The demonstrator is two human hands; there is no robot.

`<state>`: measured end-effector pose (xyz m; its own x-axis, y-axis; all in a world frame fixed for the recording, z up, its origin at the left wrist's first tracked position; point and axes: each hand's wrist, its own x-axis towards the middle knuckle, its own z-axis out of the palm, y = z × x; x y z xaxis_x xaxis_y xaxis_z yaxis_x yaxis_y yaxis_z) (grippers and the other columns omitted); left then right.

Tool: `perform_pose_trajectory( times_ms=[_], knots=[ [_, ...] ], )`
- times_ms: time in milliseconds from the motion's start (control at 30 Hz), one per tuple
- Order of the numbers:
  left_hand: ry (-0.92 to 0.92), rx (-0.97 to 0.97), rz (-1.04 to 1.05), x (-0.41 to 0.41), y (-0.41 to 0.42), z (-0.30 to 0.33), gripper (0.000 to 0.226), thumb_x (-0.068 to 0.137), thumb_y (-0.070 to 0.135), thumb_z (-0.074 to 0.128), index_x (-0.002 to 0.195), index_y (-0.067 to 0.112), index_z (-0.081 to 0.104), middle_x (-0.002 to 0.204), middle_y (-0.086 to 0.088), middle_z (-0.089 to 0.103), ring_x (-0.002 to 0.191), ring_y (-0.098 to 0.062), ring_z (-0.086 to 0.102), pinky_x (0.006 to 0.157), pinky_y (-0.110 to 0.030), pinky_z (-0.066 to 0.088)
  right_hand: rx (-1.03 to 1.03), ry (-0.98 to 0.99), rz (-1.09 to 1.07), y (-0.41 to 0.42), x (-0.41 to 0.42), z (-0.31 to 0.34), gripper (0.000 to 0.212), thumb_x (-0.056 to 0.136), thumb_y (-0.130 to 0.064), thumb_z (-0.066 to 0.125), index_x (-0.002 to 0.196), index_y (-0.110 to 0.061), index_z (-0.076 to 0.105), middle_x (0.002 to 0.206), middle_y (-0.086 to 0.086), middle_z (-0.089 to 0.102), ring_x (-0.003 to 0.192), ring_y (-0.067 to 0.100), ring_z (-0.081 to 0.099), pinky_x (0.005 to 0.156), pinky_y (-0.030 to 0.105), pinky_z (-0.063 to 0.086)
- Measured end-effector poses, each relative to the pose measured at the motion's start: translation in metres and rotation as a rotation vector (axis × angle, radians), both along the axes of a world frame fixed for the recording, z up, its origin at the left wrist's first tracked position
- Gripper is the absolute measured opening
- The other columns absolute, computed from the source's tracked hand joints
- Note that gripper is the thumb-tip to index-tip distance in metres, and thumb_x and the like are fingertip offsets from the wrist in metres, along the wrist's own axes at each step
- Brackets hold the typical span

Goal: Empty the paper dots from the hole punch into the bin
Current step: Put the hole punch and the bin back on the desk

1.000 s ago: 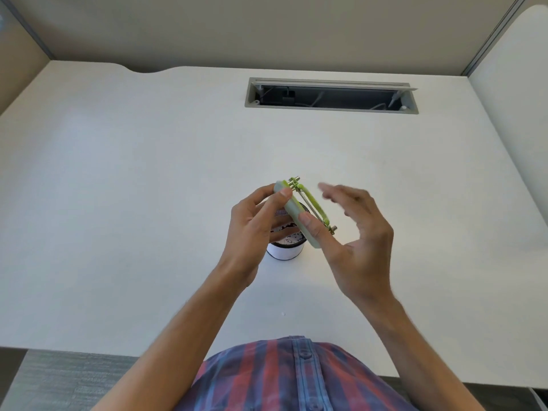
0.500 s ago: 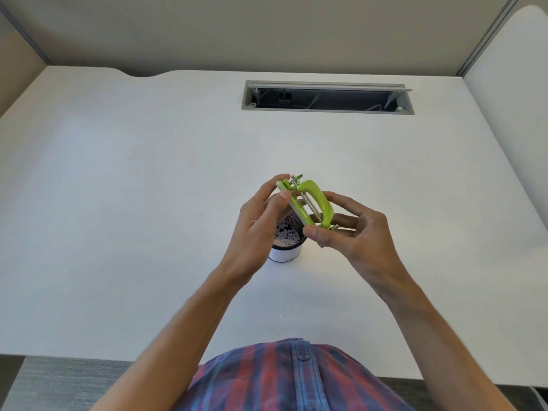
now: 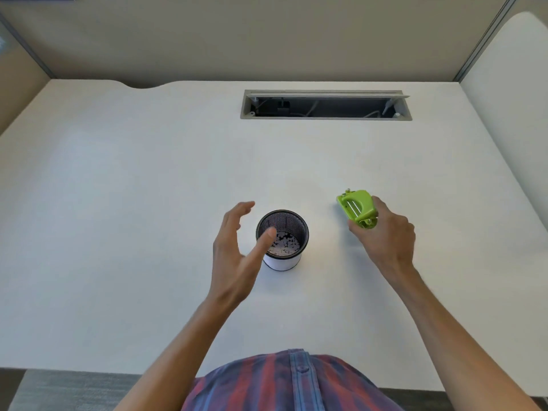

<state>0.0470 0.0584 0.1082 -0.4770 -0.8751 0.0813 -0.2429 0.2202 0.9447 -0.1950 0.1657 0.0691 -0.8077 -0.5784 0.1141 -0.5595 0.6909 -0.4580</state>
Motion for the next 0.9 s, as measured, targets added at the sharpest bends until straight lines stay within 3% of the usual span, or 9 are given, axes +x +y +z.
perform_pose_trajectory(
  times_ms=[233,300,367,400,500,633,767,900],
  knots=[
    [-0.221,0.059,-0.088,0.018,0.009,-0.041,0.1,0.061,0.064,0.08,0.146,0.028,0.039,0.144,0.014,0.051,0.136,-0.002,0.043,0.114,-0.039,0.038,0.123,0.176,-0.082,0.003,-0.021,-0.021,0.061,0.079,-0.044,0.072,0.128,-0.011,0.056,0.066,0.019,0.065,0.062,0.038,0.063,0.057,0.031,0.034],
    [-0.242,0.068,-0.112,0.017,0.009,-0.049,0.099,0.059,0.061,0.085,0.144,0.039,0.038,0.142,0.025,0.051,0.134,0.006,0.043,0.113,-0.026,0.036,0.115,0.219,-0.048,0.005,-0.024,-0.028,0.065,0.079,-0.044,0.073,0.13,-0.007,0.055,0.07,0.018,0.067,0.061,0.037,0.063,0.055,0.03,0.034],
    [-0.245,0.064,-0.138,0.015,0.009,-0.054,0.095,0.06,0.055,0.089,0.139,0.052,0.036,0.136,0.038,0.048,0.128,0.017,0.041,0.104,-0.006,0.031,0.104,0.256,-0.024,0.007,-0.024,-0.036,0.069,0.079,-0.045,0.073,0.133,-0.007,0.053,0.085,0.017,0.069,0.07,0.037,0.064,0.054,0.03,0.034],
    [-0.247,0.065,-0.141,0.013,0.009,-0.056,0.096,0.06,0.053,0.089,0.14,0.052,0.036,0.136,0.038,0.049,0.127,0.018,0.041,0.102,-0.003,0.03,0.099,0.262,-0.02,0.009,-0.023,-0.04,0.072,0.078,-0.045,0.073,0.136,-0.008,0.05,0.094,0.015,0.068,0.078,0.036,0.063,0.054,0.031,0.035],
    [-0.269,0.055,-0.113,0.006,0.009,-0.066,0.094,0.061,0.05,0.09,0.142,0.035,0.044,0.134,0.022,0.059,0.126,0.003,0.051,0.105,-0.022,0.041,0.088,0.252,0.004,0.014,-0.025,-0.048,0.075,0.077,-0.038,0.072,0.141,-0.01,0.045,0.108,0.014,0.062,0.091,0.035,0.06,0.056,0.034,0.044],
    [-0.293,0.016,-0.064,-0.004,0.008,-0.073,0.07,0.058,0.045,0.087,0.118,0.05,0.05,0.114,0.022,0.066,0.11,-0.001,0.06,0.091,-0.034,0.053,0.038,0.169,0.0,0.009,-0.043,-0.049,0.073,0.078,-0.031,0.07,0.144,-0.012,0.044,0.11,0.016,0.061,0.096,0.037,0.058,0.064,0.039,0.049],
    [-0.304,-0.04,-0.037,-0.014,0.006,-0.083,0.057,0.06,0.045,0.086,0.109,0.038,0.059,0.103,0.016,0.068,0.1,-0.012,0.064,0.083,-0.046,0.055,-0.011,0.081,-0.028,-0.008,-0.073,-0.047,0.073,0.083,-0.033,0.068,0.148,-0.015,0.039,0.115,0.019,0.058,0.105,0.039,0.055,0.074,0.044,0.049],
    [-0.324,-0.084,-0.02,-0.022,0.004,-0.088,0.06,0.061,0.051,0.084,0.112,0.033,0.06,0.106,0.016,0.066,0.104,-0.012,0.061,0.09,-0.048,0.051,0.004,0.036,-0.09,-0.029,-0.109,-0.043,0.074,0.086,-0.033,0.065,0.15,-0.013,0.034,0.121,0.022,0.056,0.113,0.04,0.05,0.082,0.046,0.046]
  ],
)
